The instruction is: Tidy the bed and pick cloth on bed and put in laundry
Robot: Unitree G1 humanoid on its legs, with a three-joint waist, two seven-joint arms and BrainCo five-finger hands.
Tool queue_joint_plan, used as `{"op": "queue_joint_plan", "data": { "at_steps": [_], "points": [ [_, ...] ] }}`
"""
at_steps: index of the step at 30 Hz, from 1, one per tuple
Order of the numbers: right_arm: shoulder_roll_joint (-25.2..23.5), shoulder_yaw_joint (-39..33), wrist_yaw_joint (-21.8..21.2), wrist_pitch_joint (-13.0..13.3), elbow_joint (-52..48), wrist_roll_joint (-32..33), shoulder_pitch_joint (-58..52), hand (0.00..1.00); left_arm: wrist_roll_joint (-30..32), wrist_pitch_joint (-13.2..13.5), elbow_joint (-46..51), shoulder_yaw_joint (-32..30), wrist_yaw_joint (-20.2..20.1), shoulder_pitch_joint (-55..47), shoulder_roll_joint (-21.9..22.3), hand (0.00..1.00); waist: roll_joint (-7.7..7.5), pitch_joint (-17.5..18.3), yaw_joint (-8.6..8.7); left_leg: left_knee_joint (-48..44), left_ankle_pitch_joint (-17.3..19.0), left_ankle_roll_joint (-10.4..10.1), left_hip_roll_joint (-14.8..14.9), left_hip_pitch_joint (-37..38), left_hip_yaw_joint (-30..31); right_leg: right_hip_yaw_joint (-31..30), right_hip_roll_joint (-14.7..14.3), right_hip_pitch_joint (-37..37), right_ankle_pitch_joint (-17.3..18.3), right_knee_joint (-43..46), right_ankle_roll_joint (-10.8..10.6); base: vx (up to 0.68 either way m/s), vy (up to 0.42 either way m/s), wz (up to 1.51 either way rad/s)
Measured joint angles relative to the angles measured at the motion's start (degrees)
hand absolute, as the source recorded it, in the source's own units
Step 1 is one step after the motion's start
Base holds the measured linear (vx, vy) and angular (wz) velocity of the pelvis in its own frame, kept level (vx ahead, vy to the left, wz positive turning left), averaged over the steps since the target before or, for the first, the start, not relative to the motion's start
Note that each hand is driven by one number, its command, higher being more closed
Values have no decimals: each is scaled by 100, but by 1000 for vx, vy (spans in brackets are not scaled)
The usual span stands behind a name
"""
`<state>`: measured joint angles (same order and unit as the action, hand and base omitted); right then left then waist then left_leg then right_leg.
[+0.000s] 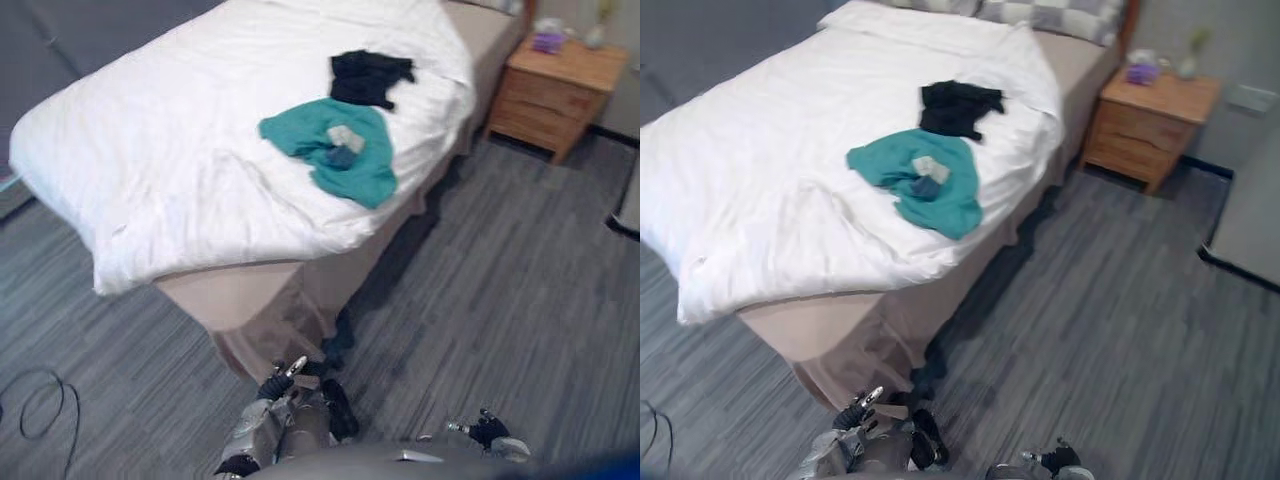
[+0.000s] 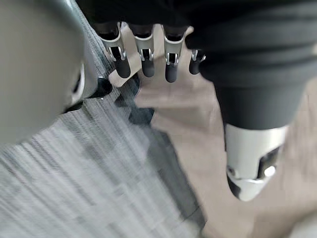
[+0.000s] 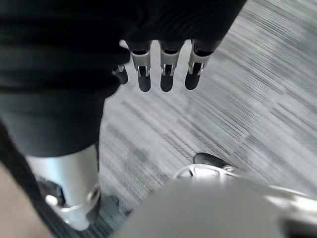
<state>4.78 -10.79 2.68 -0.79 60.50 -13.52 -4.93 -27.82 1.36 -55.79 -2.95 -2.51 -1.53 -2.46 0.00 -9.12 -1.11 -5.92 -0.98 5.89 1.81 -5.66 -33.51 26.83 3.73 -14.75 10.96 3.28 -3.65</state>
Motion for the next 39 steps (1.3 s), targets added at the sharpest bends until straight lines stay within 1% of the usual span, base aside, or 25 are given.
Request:
{"op": "queue_joint_plan", "data": {
  "at_steps": [2,4,5,6,7,8,9,10,12,14,15,16,17,20,22,24,25,28,31,32,33,34,35,36,39],
  "points": [
    [-59,54,28,1,-18,2,151,0,-34,-62,-27,7,1,-14,-107,0,-141,55,-79,340,-7,11,-271,249,230,122,105,-156,-16,103,-45,336,95,62],
    [-156,71,23,-24,2,-2,263,0,-32,-127,-90,13,13,-30,-140,0,-161,98,-70,498,28,4,-471,400,536,243,178,-280,-79,287,-143,255,89,85],
    [-144,35,19,-77,1,-13,309,0,-33,-200,-180,19,45,-34,-125,0,-103,131,-12,543,128,9,-490,483,829,390,265,-128,-59,960,-167,166,131,106],
    [-127,9,23,-114,21,-25,343,0,-34,-240,-184,47,46,-43,-90,0,24,197,5,545,229,18,-486,535,1014,437,358,108,-68,1704,-157,111,119,107],
    [-108,-53,28,-139,22,-23,375,0,-39,-260,-187,84,48,-44,-92,0,92,181,28,547,329,64,-456,675,1289,374,582,471,-136,2807,-36,63,120,114],
    [-76,-81,36,-144,1,-22,396,0,-123,-283,-242,185,59,-35,-114,0,48,127,104,497,462,116,-484,801,1577,192,773,789,286,3664,117,13,131,145],
    [-81,-78,41,-142,-54,-21,416,0,-253,-299,-312,302,67,-38,-197,0,82,91,145,448,525,82,-472,903,1926,51,849,1062,606,3956,143,-48,156,151],
    [-81,-83,46,-139,-69,-12,416,0,-298,-312,-374,343,64,-41,-237,0,95,94,176,432,514,39,-451,966,2132,-45,853,1203,711,3887,138,-96,161,153],
    [-73,-107,67,-124,-68,10,412,0,-442,-329,-428,350,108,-41,-290,0,72,89,196,374,538,-66,-371,1062,2712,-471,742,1446,777,3170,52,-155,143,152],
    [-38,-116,106,-124,-19,37,396,0,-537,-334,-425,352,117,-64,-313,0,35,108,207,367,523,-211,-335,1057,3235,-1097,580,1508,620,2042,-149,-193,85,162],
    [-42,-111,116,-125,70,44,399,0,-547,-334,-423,350,117,-55,-369,0,-90,119,196,377,507,-302,-434,1014,3518,-1579,561,1500,184,1314,-147,-161,-40,144],
    [-96,-112,117,-127,162,56,388,0,-568,-333,-419,347,118,-50,-461,0,-311,164,190,403,509,-390,-574,990,3681,-1931,602,1519,-339,1002,-126,-68,-155,122],
    [-102,-118,110,-133,260,91,416,0,-650,-322,-493,293,132,-69,-469,0,-244,187,134,515,483,-501,-531,1022,3775,-1823,602,1450,-245,997,-160,35,-208,72],
    [31,-15,78,-128,274,101,508,0,-654,-324,-563,84,149,-332,-318,0,16,248,168,847,323,-694,-273,1065,3669,-1689,372,1285,-296,555,-72,125,-210,28],
    [42,37,42,-143,282,157,509,0,-654,-315,-658,-66,158,-419,-280,0,30,249,166,900,269,-755,-187,1094,3694,-1580,286,1150,-338,393,-8,82,-130,27],
    [8,217,-10,-188,293,290,518,0,-657,-239,-650,-232,157,-430,-266,0,-39,232,123,975,254,-798,-130,1169,3709,-1474,188,1001,-360,246,26,52,-89,18],
    [-15,261,-26,-211,294,313,523,0,-658,-213,-648,-254,158,-434,-265,0,-40,247,88,988,245,-813,-105,1171,3709,-1475,169,1000,-372,233,44,26,-58,4],
    [-96,323,-103,-305,300,317,529,0,-1280,-168,-645,-409,272,-440,-242,0,-130,238,28,983,220,-845,-96,1132,3721,-1443,161,953,-424,85,61,-8,3,5],
    [-157,305,-110,-336,299,318,570,0,-2396,-91,-635,-546,540,-444,-266,0,-251,195,67,951,37,-839,-210,1023,3650,-1105,316,855,-446,38,37,-64,82,50],
    [-162,269,-94,-368,306,319,571,0,-2820,-44,-627,-703,639,-446,-266,0,-281,179,89,878,38,-802,-255,949,3358,-929,395,804,-445,47,35,-105,192,80],
    [-178,224,-71,-438,309,331,564,0,-3201,23,-621,-897,744,-438,-205,0,-277,177,122,612,235,-632,-200,827,2805,-776,438,785,-443,96,34,-105,212,65],
    [-151,210,-50,-469,335,339,564,0,-3411,67,-625,-1043,791,-446,-152,0,-269,146,74,351,339,-598,-170,739,2606,-752,467,768,-435,149,25,-103,190,32],
    [-93,169,-17,-529,355,491,556,0,-3720,171,-627,-1192,868,-550,-102,0,-253,115,10,177,358,-604,-210,676,2595,-752,510,764,-377,235,-61,-117,174,21],
    [-94,156,-10,-552,345,672,528,0,-4009,309,-627,-1286,984,-681,-88,0,-226,120,32,288,319,-563,-283,697,2701,-755,551,819,-321,297,-142,-115,157,24],
    [-97,-129,-23,-636,352,892,451,0,-4507,638,-620,-1433,1201,-847,-92,0,-246,165,51,1017,132,-624,-390,912,2772,-724,602,834,-296,298,-177,-91,123,24]
  ]
}}
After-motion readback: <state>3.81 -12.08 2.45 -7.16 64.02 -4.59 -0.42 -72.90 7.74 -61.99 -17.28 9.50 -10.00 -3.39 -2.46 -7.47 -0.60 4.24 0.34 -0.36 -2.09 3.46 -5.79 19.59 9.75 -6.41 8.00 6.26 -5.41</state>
